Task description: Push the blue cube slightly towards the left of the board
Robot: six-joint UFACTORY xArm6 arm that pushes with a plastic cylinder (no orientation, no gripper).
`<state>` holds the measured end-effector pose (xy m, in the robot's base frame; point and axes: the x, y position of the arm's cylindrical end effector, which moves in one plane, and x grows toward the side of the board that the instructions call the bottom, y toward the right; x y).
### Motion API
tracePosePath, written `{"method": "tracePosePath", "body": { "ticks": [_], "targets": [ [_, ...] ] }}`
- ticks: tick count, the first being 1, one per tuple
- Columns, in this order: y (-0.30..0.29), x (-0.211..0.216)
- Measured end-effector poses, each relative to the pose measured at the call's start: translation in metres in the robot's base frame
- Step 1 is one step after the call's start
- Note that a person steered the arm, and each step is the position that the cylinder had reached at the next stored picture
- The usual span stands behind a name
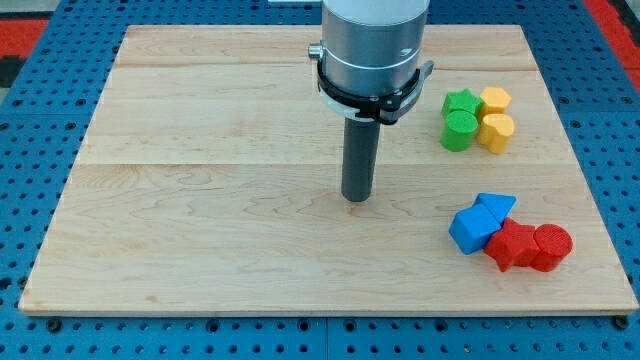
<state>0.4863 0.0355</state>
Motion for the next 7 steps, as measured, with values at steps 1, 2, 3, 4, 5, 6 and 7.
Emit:
{"method": "tracePosePath", "body": {
  "ticks": [1,2,3,4,5,6,7],
  "targets": [
    [0.001,0.006],
    [0.007,0.035],
    [0.068,0.063],
    [0.117,0.063],
    [0.124,0.064],
    [0.118,0.068],
    [0.137,0.108]
  ]
}}
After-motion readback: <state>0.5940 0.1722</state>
